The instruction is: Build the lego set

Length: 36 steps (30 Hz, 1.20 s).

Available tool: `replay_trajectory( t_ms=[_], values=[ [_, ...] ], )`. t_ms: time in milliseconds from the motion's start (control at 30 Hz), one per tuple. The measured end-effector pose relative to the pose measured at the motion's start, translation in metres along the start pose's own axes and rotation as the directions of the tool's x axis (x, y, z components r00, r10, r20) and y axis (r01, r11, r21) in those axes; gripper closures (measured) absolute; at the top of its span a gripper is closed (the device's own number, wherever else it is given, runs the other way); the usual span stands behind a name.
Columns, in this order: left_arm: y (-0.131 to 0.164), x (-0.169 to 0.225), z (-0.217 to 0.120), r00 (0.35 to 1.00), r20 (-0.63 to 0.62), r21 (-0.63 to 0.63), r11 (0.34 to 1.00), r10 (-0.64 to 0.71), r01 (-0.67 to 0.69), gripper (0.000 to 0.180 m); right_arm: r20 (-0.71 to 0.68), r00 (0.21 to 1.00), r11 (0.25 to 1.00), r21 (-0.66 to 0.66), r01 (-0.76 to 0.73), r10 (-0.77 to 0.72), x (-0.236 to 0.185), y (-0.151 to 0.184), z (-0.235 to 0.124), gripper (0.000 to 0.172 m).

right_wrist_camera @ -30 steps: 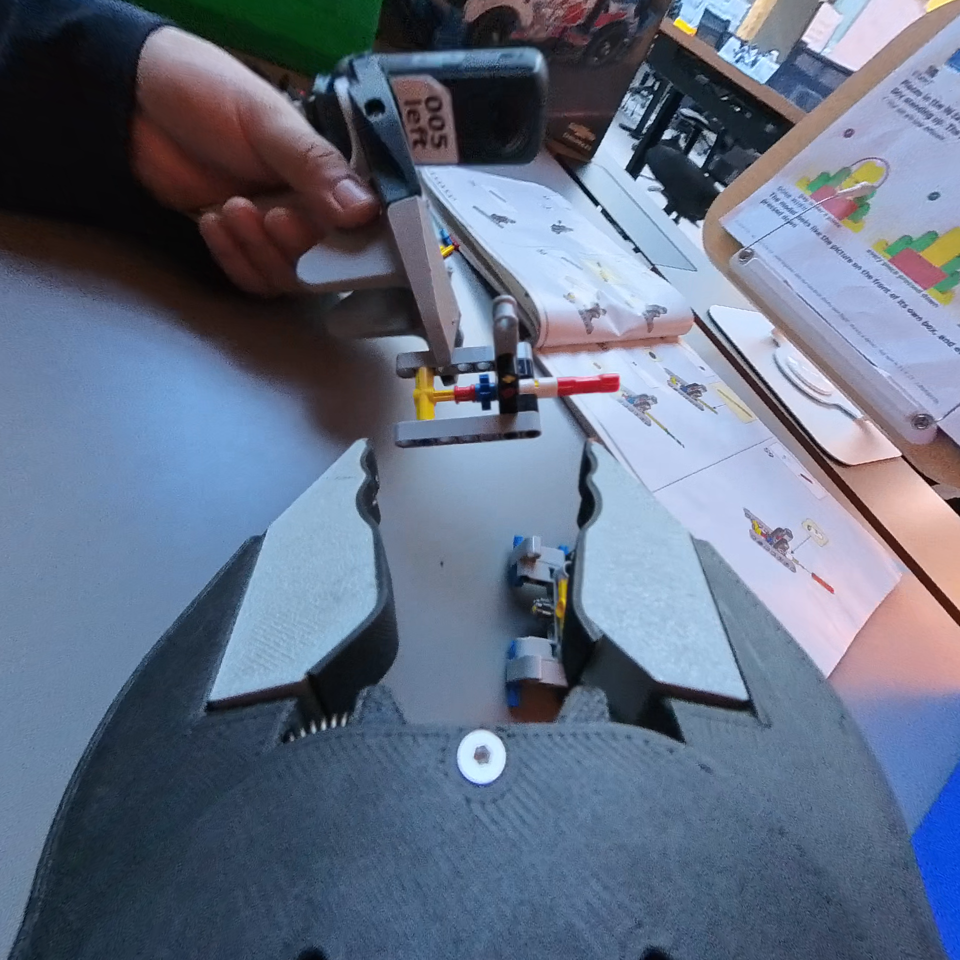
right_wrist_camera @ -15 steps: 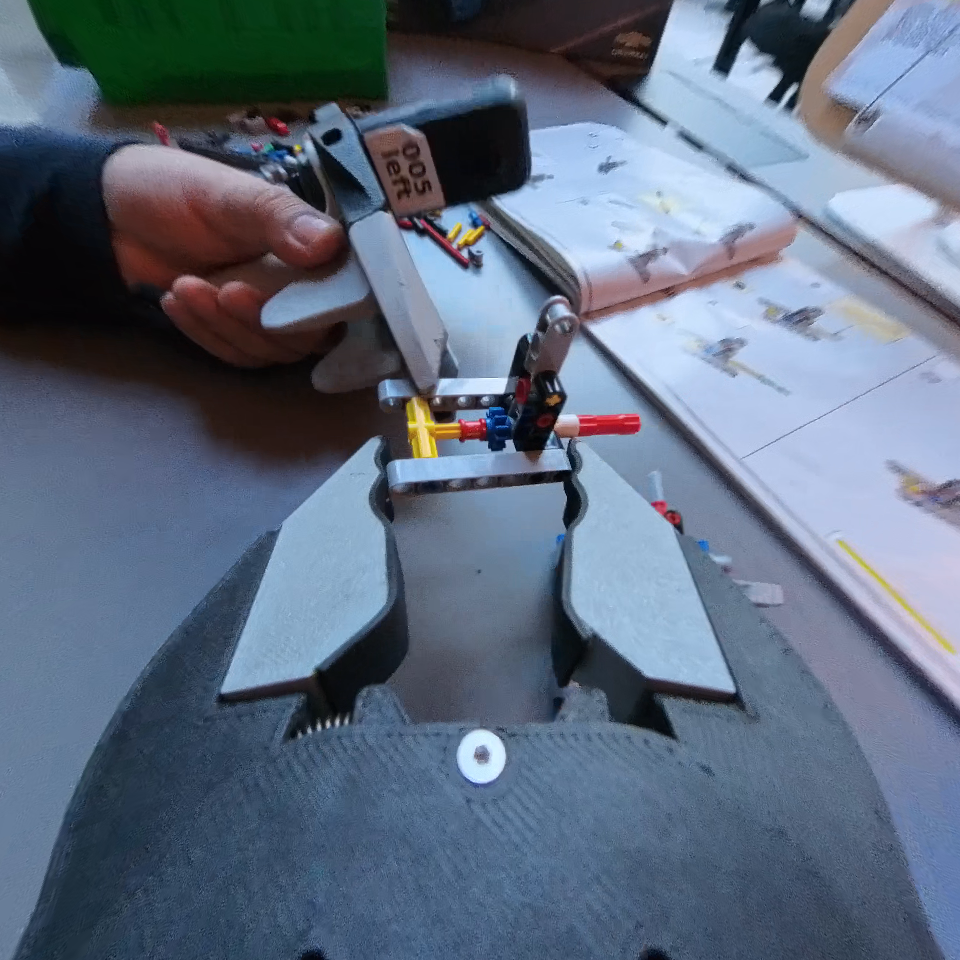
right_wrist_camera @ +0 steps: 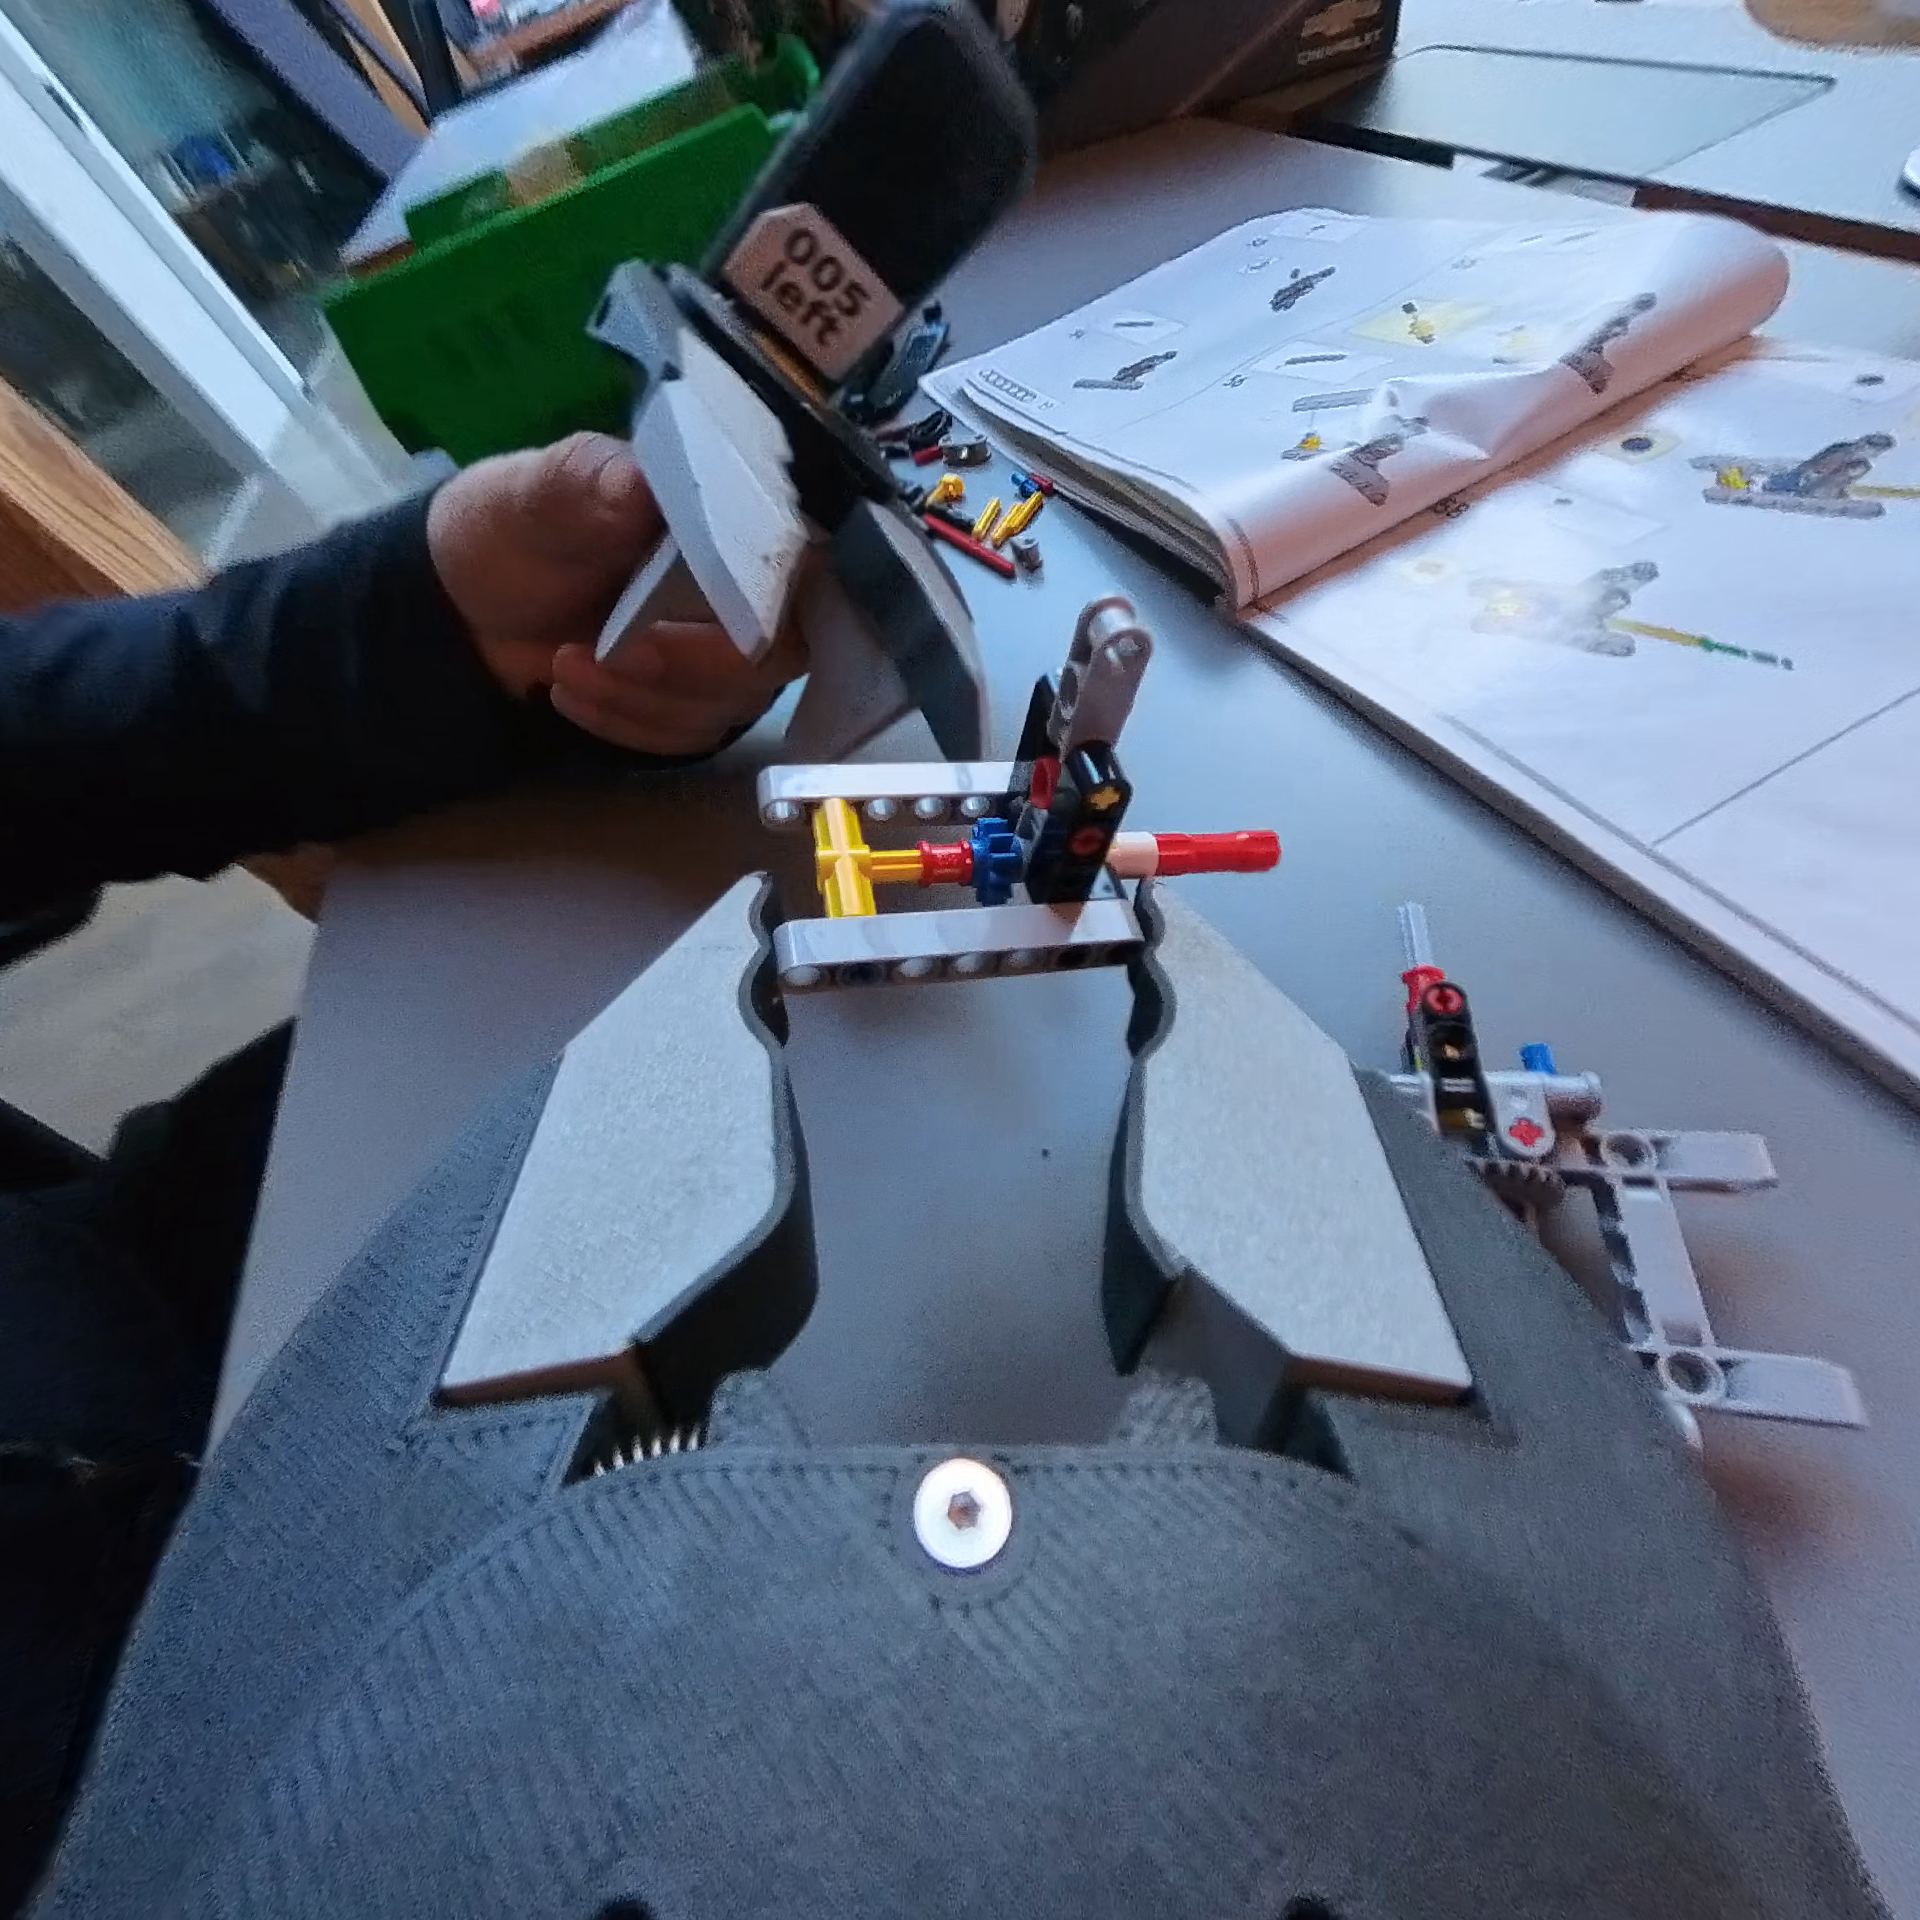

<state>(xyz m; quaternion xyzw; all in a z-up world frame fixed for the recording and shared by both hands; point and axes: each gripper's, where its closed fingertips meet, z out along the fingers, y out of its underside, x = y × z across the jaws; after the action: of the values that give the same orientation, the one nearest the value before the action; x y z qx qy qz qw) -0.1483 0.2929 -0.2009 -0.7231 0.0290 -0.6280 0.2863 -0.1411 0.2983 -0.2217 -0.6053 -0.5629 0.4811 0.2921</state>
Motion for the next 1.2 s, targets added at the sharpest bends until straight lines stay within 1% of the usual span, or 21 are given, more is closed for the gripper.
replay_trajectory(
  t_ms=[33,67,100,133,233,333,400,433,500,533,733,800,867,900,933,1033,1200],
  values=[
    [0.004,0.0,0.003,0.999,-0.026,-0.019,0.999,-0.029,0.029,0.127,-0.015,0.999,0.999,-0.012,0.042,-0.043,-0.002,0.001,0.002,0.108],
    [0.005,0.004,0.006,0.996,-0.068,-0.021,0.999,-0.05,0.048,0.129,-0.036,0.995,0.996,-0.024,0.09,-0.091,-0.004,0.002,0.005,0.108],
    [0.007,0.009,0.009,0.992,-0.113,-0.028,0.998,-0.063,0.06,0.147,-0.059,0.987,0.989,-0.04,0.145,-0.147,-0.006,0.003,0.007,0.108],
    [0.01,0.012,0.011,0.99,-0.129,-0.046,0.997,-0.061,0.055,0.168,-0.08,0.975,0.977,-0.058,0.203,-0.208,-0.008,0.005,0.008,0.108],
    [0.016,0.01,0.012,0.995,-0.095,-0.08,0.997,-0.003,-0.005,0.171,-0.168,0.913,0.928,-0.097,0.359,-0.371,-0.008,0.005,0.008,0.108],
    [0.017,0.013,0.011,0.994,-0.078,-0.086,0.993,0.074,-0.081,0.172,-0.204,0.869,0.893,-0.116,0.436,-0.451,-0.008,0.003,0.007,0.107],
    [0.019,0.006,0.011,0.988,-0.01,-0.112,0.982,0.151,-0.151,0.176,-0.245,0.825,0.861,-0.125,0.493,-0.508,-0.006,0.0,0.006,0.109],
    [0.021,0.006,0.01,0.98,-0.001,-0.134,0.971,0.197,-0.195,0.176,-0.278,0.8,0.846,-0.126,0.519,-0.532,-0.004,-0.003,0.003,0.111],
    [0.021,0.008,0.007,0.966,0.012,-0.144,0.956,0.259,-0.254,0.176,-0.353,0.749,0.822,-0.123,0.556,-0.56,0.003,-0.008,-0.001,0.088],
    [0.021,0.007,0.007,0.961,0.022,-0.152,0.951,0.277,-0.271,0.176,-0.37,0.726,0.806,-0.132,0.577,-0.58,0.005,-0.008,-0.002,0.084],
    [0.03,-0.007,0.006,0.957,0.091,-0.219,0.943,0.276,-0.251,0.175,-0.38,0.567,0.674,-0.273,0.686,-0.731,0.006,0.002,0.0,0.08],
    [0.032,-0.011,0.006,0.956,0.111,-0.238,0.941,0.273,-0.241,0.175,-0.368,0.535,0.641,-0.298,0.707,-0.761,0.004,0.005,0.001,0.08],
    [0.037,-0.014,0.005,0.955,0.119,-0.268,0.935,0.27,-0.231,0.175,-0.353,0.523,0.624,-0.309,0.718,-0.776,0.001,0.007,0.003,0.078],
    [0.039,-0.016,0.005,0.957,0.125,-0.28,0.935,0.262,-0.219,0.175,-0.34,0.532,0.626,-0.309,0.716,-0.776,-0.001,0.009,0.005,0.078],
    [0.042,-0.018,0.004,0.958,0.131,-0.296,0.932,0.255,-0.208,0.175,-0.326,0.549,0.635,-0.302,0.711,-0.77,-0.002,0.011,0.006,0.078],
    [0.048,-0.019,0.005,0.961,0.127,-0.328,0.925,0.246,-0.193,0.175,-0.295,0.599,0.668,-0.289,0.686,-0.744,-0.004,0.016,0.009,0.069],
    [0.053,-0.02,0.007,0.961,0.125,-0.354,0.916,0.248,-0.19,0.175,-0.27,0.569,0.629,-0.292,0.72,-0.777,-0.011,0.019,0.015,0.076]
  ],
)
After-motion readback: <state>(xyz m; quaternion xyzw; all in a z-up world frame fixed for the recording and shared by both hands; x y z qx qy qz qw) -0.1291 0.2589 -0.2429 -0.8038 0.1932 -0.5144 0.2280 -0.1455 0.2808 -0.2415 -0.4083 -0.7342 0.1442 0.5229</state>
